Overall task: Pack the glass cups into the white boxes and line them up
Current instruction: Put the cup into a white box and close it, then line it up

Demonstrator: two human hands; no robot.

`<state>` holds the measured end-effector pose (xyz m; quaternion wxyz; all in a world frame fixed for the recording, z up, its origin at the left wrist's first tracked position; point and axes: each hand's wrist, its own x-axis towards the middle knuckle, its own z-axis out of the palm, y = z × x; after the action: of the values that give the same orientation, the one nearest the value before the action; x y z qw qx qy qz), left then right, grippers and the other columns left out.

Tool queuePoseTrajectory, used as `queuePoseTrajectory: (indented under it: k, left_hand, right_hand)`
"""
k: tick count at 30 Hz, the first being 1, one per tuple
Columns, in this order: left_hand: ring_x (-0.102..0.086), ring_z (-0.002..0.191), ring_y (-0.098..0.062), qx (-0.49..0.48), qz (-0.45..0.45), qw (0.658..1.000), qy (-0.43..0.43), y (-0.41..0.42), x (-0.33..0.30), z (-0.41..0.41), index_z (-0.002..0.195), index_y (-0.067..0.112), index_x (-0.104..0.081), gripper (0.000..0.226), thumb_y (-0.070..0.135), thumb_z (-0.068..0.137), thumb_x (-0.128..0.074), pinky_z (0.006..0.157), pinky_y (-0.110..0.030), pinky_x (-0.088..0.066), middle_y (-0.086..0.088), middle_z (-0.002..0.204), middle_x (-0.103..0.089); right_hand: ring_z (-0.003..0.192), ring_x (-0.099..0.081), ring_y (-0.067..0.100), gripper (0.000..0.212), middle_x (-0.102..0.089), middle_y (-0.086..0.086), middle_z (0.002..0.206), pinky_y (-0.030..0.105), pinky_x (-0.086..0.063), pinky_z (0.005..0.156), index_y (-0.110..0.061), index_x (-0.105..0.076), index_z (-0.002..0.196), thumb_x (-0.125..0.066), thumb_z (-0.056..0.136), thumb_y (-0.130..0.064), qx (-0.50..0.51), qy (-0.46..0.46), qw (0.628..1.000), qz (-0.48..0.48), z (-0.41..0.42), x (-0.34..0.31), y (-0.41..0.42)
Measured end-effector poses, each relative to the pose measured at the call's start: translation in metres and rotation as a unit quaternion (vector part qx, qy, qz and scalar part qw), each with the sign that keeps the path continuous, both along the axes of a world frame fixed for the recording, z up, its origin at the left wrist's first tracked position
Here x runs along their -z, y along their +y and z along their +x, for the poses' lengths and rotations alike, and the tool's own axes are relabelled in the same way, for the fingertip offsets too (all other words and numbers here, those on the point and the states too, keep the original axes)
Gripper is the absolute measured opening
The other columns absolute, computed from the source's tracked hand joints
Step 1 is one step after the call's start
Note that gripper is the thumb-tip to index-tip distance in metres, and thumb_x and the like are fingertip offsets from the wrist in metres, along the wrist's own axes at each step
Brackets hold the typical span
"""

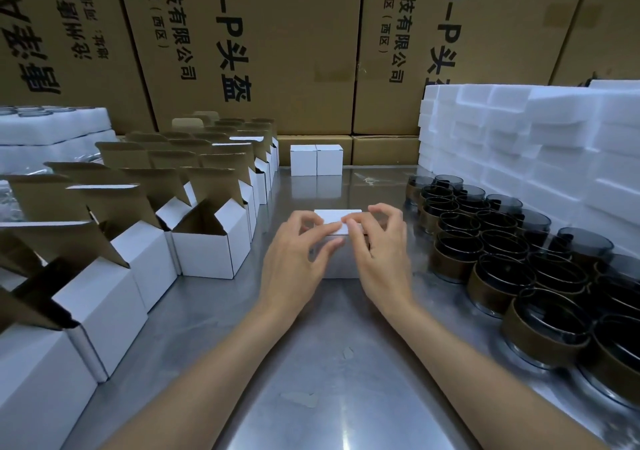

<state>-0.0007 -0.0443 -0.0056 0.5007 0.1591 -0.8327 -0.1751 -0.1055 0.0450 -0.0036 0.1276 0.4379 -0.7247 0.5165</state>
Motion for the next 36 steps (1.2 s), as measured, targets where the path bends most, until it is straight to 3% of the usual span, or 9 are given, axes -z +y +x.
queuePoseTrajectory:
  k: [3,6,8,10,14,17,19,29,36]
  left_hand:
    - [-0.052,0.108,-0.019,-0.002,0.018,0.998,-0.059,-0.007,0.005,-0.010,0.126,0.029,-0.061,0.040,0.013,0.089,-0.061,0.083,-0.040,-0.050,0.004,0.122,-0.048]
    - [-0.042,0.124,-0.008,0.052,0.077,0.987,-0.128,-0.021,0.009,-0.022,0.148,0.033,-0.027,0.071,0.005,0.087,-0.052,0.089,-0.037,-0.049,0.013,0.146,-0.026]
    - [-0.037,0.126,-0.004,0.072,0.121,0.978,-0.153,-0.033,0.010,-0.032,0.151,0.034,-0.004,0.084,0.007,0.087,-0.050,0.091,-0.028,-0.044,0.021,0.151,-0.014]
    - [-0.037,0.129,-0.006,0.072,0.164,0.973,-0.144,-0.046,0.011,-0.045,0.152,0.032,0.002,0.085,0.009,0.089,-0.050,0.097,-0.025,-0.039,0.018,0.153,-0.011]
    - [-0.048,0.125,-0.018,-0.001,0.255,0.960,-0.118,-0.079,0.009,-0.074,0.150,0.024,-0.019,0.066,0.013,0.093,-0.050,0.104,-0.039,-0.041,0.005,0.152,-0.025]
    - [-0.057,0.109,-0.015,-0.040,0.223,0.971,-0.079,-0.102,0.006,-0.096,0.129,0.022,-0.051,0.041,0.005,0.092,-0.045,0.097,-0.034,-0.045,0.006,0.132,-0.050]
    - [-0.057,0.104,-0.014,-0.046,0.189,0.978,-0.070,-0.115,0.005,-0.112,0.116,0.022,-0.059,0.035,0.002,0.090,-0.045,0.093,-0.030,-0.047,0.007,0.118,-0.056]
    - [-0.059,0.096,-0.018,-0.088,0.129,0.984,-0.085,-0.178,0.003,-0.176,0.107,0.018,-0.062,0.028,0.003,0.088,-0.047,0.082,-0.033,-0.049,0.004,0.114,-0.057]
    - [-0.058,0.093,-0.018,-0.102,0.234,0.964,-0.069,-0.196,0.006,-0.189,0.096,0.025,-0.061,0.026,0.006,0.086,-0.046,0.080,-0.029,-0.047,0.008,0.105,-0.059]
  right_hand:
    - [0.114,-0.034,0.006,0.025,-0.035,-0.011,0.123,0.024,-0.036,0.067,-0.036,-0.055,0.110,-0.047,0.090,-0.049,0.014,0.051,0.998,0.045,-0.003,0.003,-0.006]
    - [0.122,-0.037,0.015,0.046,-0.030,-0.007,0.134,0.031,-0.042,0.076,-0.036,-0.047,0.123,-0.054,0.083,-0.057,0.048,0.039,0.994,0.089,-0.015,0.005,-0.021]
    - [0.127,-0.039,0.020,0.059,-0.028,-0.005,0.142,0.038,-0.045,0.086,-0.037,-0.041,0.127,-0.058,0.077,-0.062,0.066,0.008,0.992,0.110,-0.026,0.004,-0.036]
    - [0.126,-0.042,0.024,0.066,-0.031,-0.004,0.142,0.041,-0.044,0.089,-0.038,-0.038,0.127,-0.061,0.072,-0.065,0.082,-0.025,0.990,0.113,-0.039,0.003,-0.055]
    - [0.119,-0.041,0.025,0.065,-0.036,0.001,0.129,0.032,-0.037,0.074,-0.035,-0.036,0.126,-0.064,0.074,-0.060,0.136,-0.041,0.985,0.098,-0.075,0.004,-0.100]
    - [0.119,-0.036,0.024,0.064,-0.038,0.005,0.131,0.029,-0.036,0.075,-0.031,-0.036,0.129,-0.064,0.077,-0.056,0.170,-0.050,0.981,0.074,-0.111,0.004,-0.133]
    - [0.121,-0.036,0.024,0.062,-0.040,0.004,0.136,0.031,-0.037,0.080,-0.030,-0.039,0.131,-0.064,0.079,-0.050,0.189,-0.065,0.980,0.024,-0.135,0.002,-0.153]
    - [0.124,-0.038,0.028,0.059,-0.037,0.004,0.144,0.035,-0.039,0.085,-0.026,-0.039,0.133,-0.065,0.083,-0.044,0.217,-0.043,0.975,-0.008,-0.234,-0.002,-0.239]
    - [0.123,-0.044,0.030,0.059,-0.041,0.009,0.140,0.040,-0.042,0.089,-0.024,-0.040,0.133,-0.064,0.084,-0.047,0.197,-0.033,0.978,0.052,-0.265,0.002,-0.267]
